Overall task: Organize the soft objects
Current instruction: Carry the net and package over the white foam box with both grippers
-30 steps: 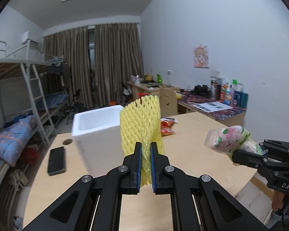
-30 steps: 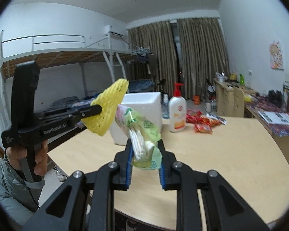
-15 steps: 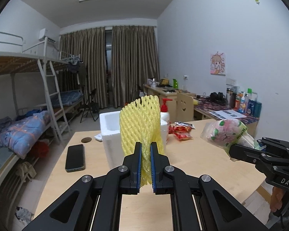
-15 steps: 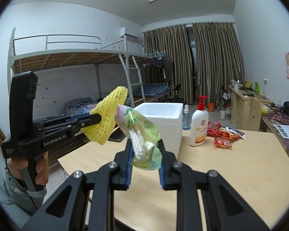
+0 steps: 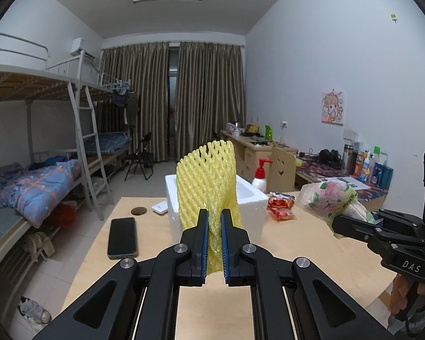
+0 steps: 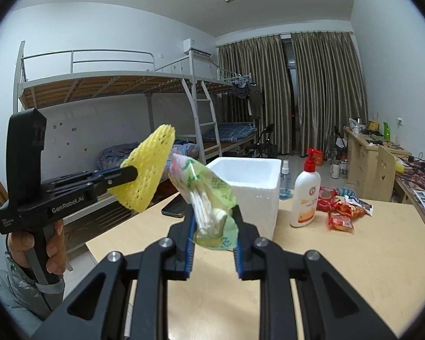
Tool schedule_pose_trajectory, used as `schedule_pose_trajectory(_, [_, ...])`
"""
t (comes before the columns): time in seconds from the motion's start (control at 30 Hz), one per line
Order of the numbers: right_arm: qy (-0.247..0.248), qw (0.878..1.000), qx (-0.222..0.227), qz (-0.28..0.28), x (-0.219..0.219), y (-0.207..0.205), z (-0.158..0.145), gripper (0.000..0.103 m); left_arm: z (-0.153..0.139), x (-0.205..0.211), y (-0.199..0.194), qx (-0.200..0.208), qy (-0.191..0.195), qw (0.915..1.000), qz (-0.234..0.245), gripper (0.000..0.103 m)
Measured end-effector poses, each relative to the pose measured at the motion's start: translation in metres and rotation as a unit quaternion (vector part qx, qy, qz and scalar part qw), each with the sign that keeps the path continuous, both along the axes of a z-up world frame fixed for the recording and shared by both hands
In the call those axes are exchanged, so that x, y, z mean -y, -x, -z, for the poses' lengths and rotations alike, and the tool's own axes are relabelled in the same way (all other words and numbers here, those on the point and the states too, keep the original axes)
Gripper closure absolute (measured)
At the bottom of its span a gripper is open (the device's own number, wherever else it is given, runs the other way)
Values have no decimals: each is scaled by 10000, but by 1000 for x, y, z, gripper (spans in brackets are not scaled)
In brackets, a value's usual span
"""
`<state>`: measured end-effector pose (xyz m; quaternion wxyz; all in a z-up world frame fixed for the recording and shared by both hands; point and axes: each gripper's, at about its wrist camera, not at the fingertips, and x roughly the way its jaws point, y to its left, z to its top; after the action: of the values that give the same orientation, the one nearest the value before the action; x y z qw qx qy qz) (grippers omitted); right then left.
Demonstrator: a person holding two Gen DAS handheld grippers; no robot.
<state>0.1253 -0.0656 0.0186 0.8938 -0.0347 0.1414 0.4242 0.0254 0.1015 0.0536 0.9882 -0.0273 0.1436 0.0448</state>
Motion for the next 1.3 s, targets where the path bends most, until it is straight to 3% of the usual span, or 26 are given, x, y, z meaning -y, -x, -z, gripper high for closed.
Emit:
schedule_pose_trajectory(0.77, [91,10000,-15,-5,-31,-46,-20,77,-28,-27,-56,70,-34,9999,80,94])
schedule_pose_trajectory(1.3, [212,9997,-98,-15,-60,-79,-26,77,-33,-42,-105,-20,1,9998,197,94])
